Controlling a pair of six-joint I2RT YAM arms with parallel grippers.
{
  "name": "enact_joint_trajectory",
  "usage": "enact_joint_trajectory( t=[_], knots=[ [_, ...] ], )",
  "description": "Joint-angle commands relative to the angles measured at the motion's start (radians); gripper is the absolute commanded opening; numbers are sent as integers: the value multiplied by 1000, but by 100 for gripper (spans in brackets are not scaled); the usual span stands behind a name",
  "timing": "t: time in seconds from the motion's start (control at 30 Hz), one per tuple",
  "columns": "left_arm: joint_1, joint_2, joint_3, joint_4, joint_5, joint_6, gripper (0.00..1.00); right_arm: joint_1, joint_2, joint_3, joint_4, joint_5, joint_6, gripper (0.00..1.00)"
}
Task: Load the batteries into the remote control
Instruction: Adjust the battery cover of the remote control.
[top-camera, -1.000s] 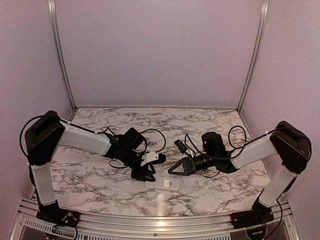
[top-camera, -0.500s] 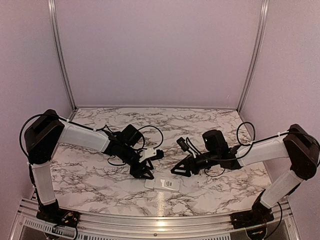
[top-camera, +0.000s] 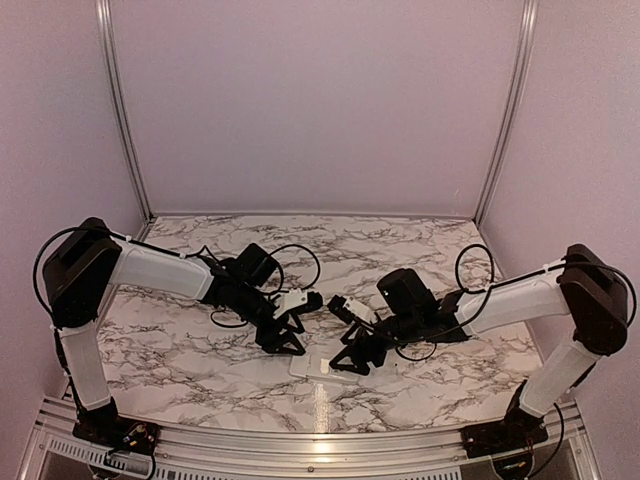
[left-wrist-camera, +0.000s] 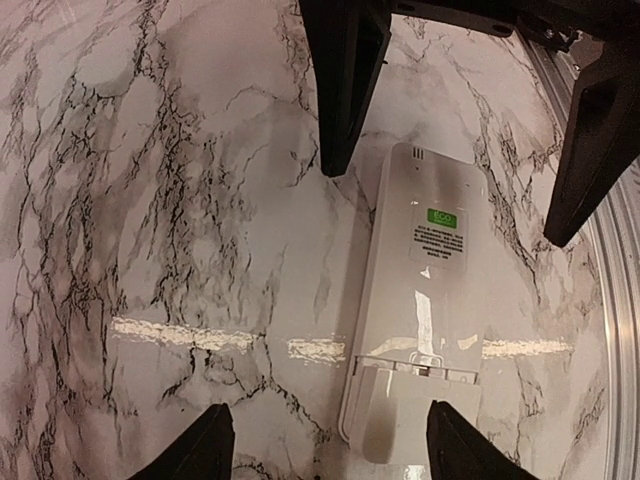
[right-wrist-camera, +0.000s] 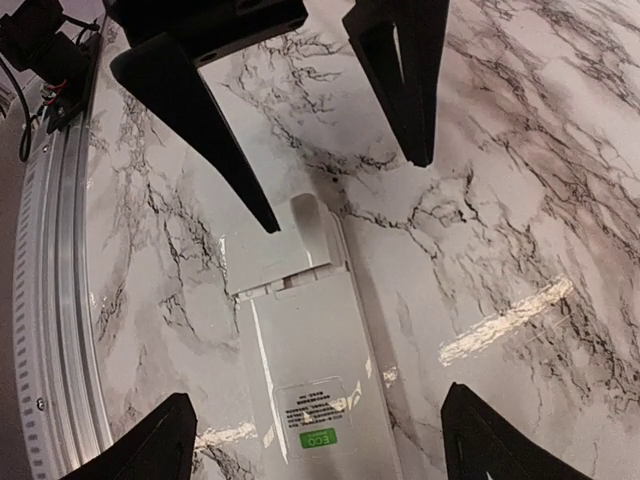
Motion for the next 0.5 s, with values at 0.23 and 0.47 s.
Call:
enact_joint_trajectory(
  t=[0.23,0.47],
  knots=[
    [18,-13,-5,-13,56,0,66,53,52,26,-65,86,-136,81],
    [24,-6,-13,-12,67,5,63,70,96,31,-98,155,-178,78]
  ],
)
